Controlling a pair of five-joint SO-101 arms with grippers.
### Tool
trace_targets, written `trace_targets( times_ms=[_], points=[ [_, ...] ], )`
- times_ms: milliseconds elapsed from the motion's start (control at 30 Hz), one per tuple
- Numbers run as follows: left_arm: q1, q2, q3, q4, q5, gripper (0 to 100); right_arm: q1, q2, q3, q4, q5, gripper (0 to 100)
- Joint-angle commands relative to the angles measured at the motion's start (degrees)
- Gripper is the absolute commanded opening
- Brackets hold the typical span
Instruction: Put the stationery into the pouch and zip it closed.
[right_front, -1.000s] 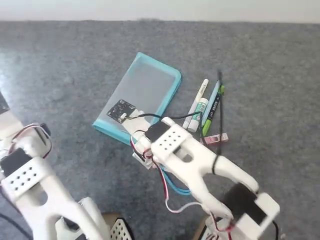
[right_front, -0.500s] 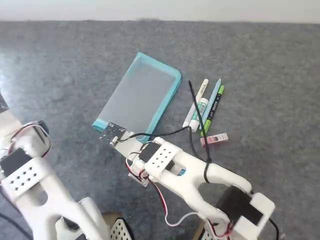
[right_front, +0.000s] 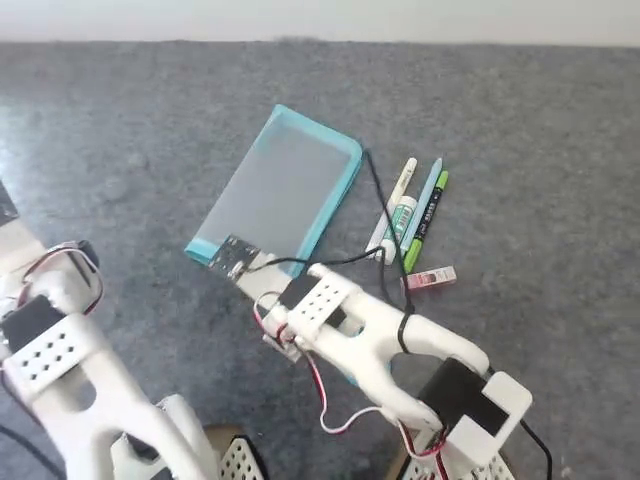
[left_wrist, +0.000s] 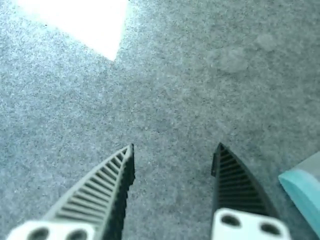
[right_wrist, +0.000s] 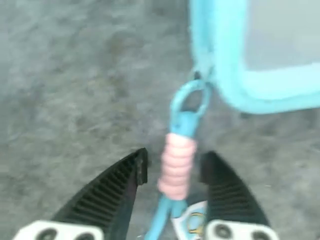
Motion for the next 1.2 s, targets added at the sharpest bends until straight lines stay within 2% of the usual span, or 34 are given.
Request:
trace_targets(
  times_ms=[0, 167, 333, 467, 600, 767, 933, 1067, 1167],
  points=[
    [1.93, -0.09, -0.31, -1.23, 0.79, 24, 2.15, 0.75, -1.23, -0.84, -0.26, 0.2],
    [4.84, -0.26, 0.84, -1.05, -0.26, 24, 11.03, -2.42, -4.84, 4.97, -0.18, 0.7],
    [11.16, -0.44, 1.1, 3.78, -7.03, 27, 17.01, -12.88, -11.78, 14.81, -0.18, 0.7],
    [17.93, -0.44, 1.54, 7.56, -11.96, 32, 19.47, -20.7, -16.26, 19.82, 2.29, 0.7],
    [23.65, -0.44, 3.21, 7.03, -13.98, 32, 21.05, -24.92, -21.19, 24.66, 3.08, 0.7],
    [25.32, -0.53, 3.03, 5.63, -14.07, 38, 20.97, -28.53, -21.89, 26.95, 2.9, 0.7],
    [27.52, -1.05, 2.95, 7.47, -14.07, 39, 22.11, -32.48, -21.63, 27.21, 3.08, 0.7],
    [27.87, -10.64, 3.3, 11.52, -14.07, 39, 23.43, -35.03, -21.54, 27.56, 3.16, 0.7],
    [31.38, -23.03, 3.91, 16.79, -13.89, 39, 23.69, -36.62, -21.19, 27.65, 3.08, 0.7]
  ],
)
